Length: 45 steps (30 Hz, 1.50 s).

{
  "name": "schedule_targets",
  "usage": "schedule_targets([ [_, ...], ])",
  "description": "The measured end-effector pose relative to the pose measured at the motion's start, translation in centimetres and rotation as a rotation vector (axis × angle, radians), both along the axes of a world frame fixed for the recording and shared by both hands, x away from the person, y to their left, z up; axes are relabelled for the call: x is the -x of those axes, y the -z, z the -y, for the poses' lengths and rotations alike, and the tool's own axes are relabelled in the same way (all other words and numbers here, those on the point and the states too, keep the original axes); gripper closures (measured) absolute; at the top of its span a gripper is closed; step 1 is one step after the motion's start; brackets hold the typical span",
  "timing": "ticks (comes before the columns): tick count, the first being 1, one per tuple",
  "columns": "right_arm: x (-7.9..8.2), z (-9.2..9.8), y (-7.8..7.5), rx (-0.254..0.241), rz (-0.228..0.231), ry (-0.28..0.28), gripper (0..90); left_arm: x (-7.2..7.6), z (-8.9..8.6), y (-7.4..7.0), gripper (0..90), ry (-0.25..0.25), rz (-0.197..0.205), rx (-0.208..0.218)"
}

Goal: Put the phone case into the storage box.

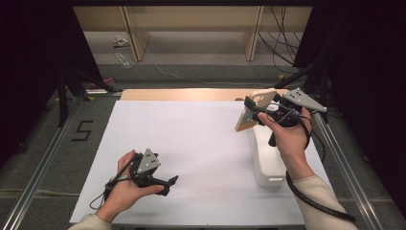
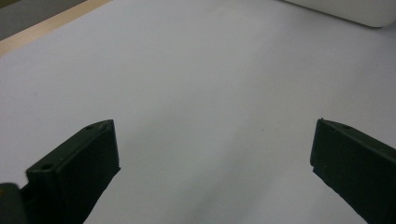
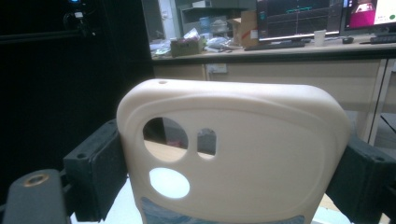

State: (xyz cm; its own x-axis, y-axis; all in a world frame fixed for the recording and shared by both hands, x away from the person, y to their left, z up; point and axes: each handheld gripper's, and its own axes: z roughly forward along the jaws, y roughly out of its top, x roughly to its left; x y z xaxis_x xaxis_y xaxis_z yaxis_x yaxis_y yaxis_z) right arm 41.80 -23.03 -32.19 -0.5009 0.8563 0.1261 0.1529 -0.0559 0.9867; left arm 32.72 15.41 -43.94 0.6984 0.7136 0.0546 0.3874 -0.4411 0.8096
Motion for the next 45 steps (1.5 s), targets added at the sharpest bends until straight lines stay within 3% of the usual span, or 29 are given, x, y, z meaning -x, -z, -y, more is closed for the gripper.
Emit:
schedule_targets([
  [45, -0.4, 1.9, -0.4, 0.005, -0.004, 0.078, 12.6, 0.0, 0.0, -0.2, 0.7, -0.003, 0.001, 0.010],
])
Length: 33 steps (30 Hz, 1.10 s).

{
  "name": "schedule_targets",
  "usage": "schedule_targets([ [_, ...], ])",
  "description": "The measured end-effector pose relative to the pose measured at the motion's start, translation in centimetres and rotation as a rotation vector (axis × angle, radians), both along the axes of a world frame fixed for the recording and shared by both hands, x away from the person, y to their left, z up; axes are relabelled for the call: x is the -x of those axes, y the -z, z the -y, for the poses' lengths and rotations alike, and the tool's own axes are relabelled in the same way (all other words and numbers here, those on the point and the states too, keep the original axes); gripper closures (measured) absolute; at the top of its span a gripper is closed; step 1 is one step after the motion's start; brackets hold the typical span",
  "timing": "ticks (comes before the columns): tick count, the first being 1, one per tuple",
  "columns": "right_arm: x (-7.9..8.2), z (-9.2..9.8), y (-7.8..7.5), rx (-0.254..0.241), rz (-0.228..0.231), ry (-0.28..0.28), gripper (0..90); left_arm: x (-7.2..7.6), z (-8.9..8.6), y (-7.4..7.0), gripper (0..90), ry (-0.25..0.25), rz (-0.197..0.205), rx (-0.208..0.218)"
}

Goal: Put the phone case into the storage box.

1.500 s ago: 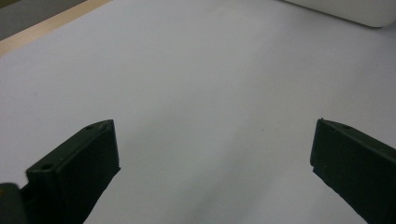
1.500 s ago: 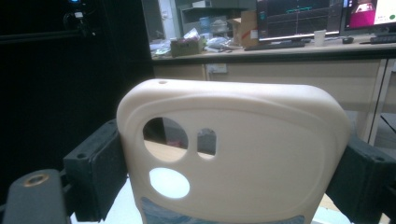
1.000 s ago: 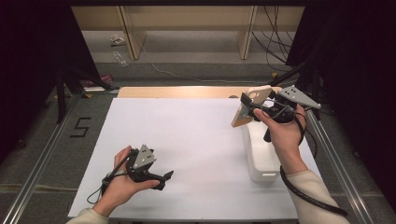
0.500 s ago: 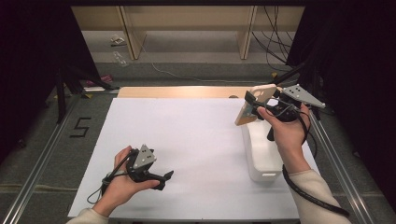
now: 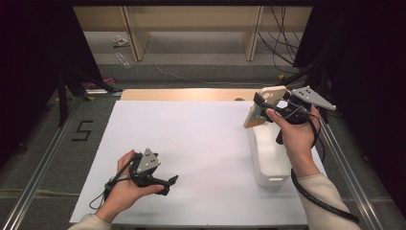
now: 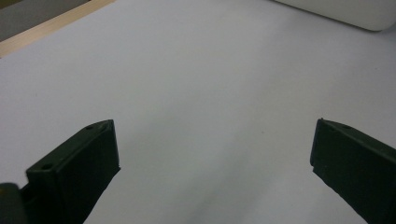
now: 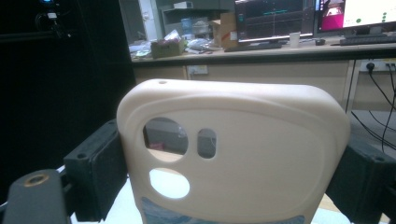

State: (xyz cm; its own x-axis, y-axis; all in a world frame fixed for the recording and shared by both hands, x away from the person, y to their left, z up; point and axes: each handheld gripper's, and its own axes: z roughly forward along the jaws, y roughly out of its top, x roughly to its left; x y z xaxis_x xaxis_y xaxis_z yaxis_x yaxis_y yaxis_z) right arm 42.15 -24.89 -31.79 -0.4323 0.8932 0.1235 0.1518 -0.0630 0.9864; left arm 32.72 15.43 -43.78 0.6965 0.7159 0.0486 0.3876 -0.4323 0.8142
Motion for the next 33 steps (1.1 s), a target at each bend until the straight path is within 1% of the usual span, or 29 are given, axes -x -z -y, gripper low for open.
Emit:
schedule_targets([
  [16, -0.09, 0.51, -0.10, 0.001, 0.007, 0.022, 12.7, 0.04, 0.05, -0.07, 0.6, 0.001, 0.002, 0.000],
  [33, -0.30, 0.85, 0.04, 0.002, 0.004, 0.035, 12.7, 0.04, 0.05, -0.09, 0.6, 0.001, 0.003, 0.002],
])
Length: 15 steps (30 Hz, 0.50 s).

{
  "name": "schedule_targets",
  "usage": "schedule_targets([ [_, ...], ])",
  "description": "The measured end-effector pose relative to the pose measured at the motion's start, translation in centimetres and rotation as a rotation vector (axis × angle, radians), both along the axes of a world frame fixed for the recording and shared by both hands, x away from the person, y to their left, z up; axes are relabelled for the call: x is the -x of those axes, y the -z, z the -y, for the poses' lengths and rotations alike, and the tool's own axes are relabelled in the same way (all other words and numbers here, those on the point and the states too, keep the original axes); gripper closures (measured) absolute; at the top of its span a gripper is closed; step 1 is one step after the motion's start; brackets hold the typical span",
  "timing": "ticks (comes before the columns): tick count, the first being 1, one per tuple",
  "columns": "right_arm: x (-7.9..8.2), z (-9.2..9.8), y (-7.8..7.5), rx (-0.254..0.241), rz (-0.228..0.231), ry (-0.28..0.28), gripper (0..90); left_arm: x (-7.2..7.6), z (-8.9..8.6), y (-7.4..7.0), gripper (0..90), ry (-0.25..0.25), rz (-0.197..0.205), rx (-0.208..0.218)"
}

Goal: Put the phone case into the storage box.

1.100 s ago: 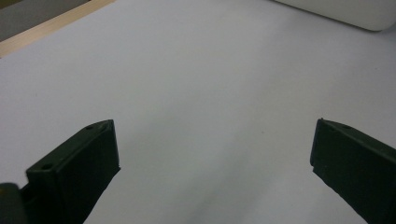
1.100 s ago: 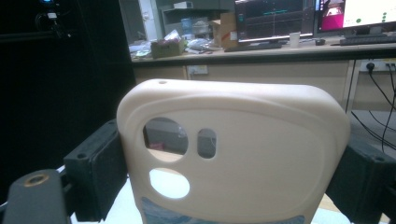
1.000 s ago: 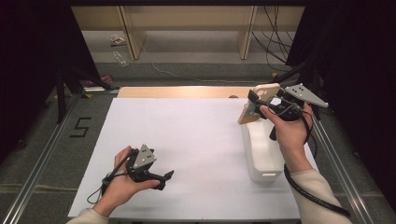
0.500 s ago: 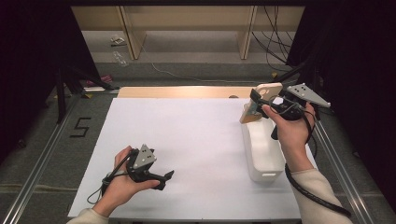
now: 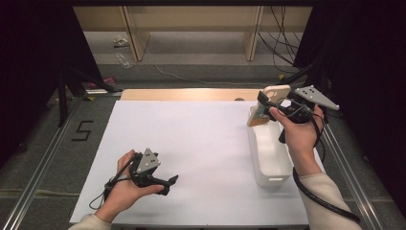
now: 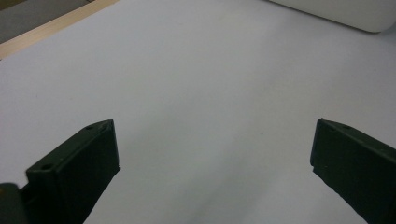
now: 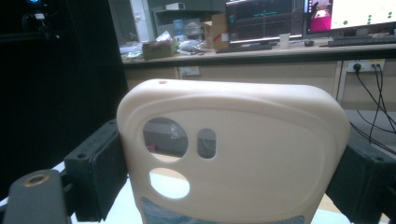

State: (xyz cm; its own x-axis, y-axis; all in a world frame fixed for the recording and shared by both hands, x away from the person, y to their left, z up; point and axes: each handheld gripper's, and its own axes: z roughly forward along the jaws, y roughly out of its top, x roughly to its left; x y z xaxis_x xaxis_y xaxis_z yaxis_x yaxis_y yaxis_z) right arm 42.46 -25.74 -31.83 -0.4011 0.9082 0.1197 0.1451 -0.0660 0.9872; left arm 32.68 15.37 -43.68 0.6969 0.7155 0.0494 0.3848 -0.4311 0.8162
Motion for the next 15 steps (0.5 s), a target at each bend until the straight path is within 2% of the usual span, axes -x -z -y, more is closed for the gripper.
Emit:
schedule_targets([
  [15, -0.22, 0.81, -0.09, 0.000, 0.004, 0.027, 12.7, 0.00, 0.00, 0.00, 0.7, 0.001, 0.001, 0.000],
])
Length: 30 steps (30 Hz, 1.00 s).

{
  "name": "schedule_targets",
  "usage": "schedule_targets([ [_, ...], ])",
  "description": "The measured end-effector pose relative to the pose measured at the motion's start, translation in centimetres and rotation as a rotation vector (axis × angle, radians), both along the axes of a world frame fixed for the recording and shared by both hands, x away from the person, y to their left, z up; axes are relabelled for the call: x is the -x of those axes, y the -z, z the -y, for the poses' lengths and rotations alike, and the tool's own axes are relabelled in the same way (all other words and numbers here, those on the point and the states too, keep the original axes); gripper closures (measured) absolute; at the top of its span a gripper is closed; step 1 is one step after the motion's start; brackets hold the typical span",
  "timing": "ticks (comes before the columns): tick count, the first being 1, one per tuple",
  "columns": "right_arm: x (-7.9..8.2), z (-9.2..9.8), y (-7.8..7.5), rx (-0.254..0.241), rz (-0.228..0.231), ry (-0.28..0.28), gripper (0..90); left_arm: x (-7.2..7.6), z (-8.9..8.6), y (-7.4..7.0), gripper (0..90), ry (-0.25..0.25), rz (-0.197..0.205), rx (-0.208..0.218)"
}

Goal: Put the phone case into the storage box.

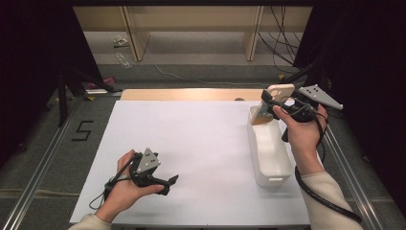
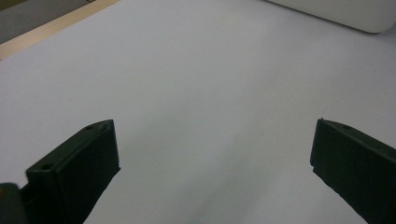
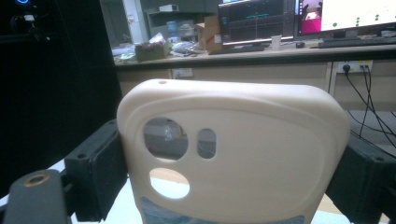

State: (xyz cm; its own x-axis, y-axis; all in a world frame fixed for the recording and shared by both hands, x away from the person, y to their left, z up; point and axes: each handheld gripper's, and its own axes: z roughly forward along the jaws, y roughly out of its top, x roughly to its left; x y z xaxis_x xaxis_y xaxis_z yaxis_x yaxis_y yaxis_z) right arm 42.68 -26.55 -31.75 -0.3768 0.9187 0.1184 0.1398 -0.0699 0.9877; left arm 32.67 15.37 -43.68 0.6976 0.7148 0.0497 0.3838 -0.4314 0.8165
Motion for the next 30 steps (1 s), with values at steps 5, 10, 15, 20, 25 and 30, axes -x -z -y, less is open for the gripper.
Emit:
schedule_targets([
  [5, -0.07, 0.09, 0.05, 0.003, -0.001, 0.006, 12.7, -0.01, -0.03, -0.03, 0.6, -0.001, 0.001, 0.002],
  [10, -0.16, 0.12, 0.12, 0.006, -0.002, 0.009, 12.7, -0.02, -0.02, -0.01, 0.7, 0.000, 0.000, 0.001],
  [15, -0.27, 0.26, 0.06, 0.006, 0.001, 0.016, 12.7, -0.02, -0.01, 0.00, 0.7, 0.000, 0.000, 0.001],
  [20, -0.41, 0.39, 0.02, 0.011, 0.002, 0.020, 12.7, -0.02, 0.01, -0.01, 0.7, 0.000, 0.001, 0.001],
  [25, -0.63, 0.43, 0.11, 0.012, -0.002, 0.023, 12.7, -0.02, 0.00, -0.01, 0.7, -0.001, 0.001, 0.001],
  [30, -0.84, 0.54, 0.19, 0.016, -0.006, 0.030, 12.7, -0.05, -0.03, 0.00, 0.7, 0.000, 0.000, 0.000],
])
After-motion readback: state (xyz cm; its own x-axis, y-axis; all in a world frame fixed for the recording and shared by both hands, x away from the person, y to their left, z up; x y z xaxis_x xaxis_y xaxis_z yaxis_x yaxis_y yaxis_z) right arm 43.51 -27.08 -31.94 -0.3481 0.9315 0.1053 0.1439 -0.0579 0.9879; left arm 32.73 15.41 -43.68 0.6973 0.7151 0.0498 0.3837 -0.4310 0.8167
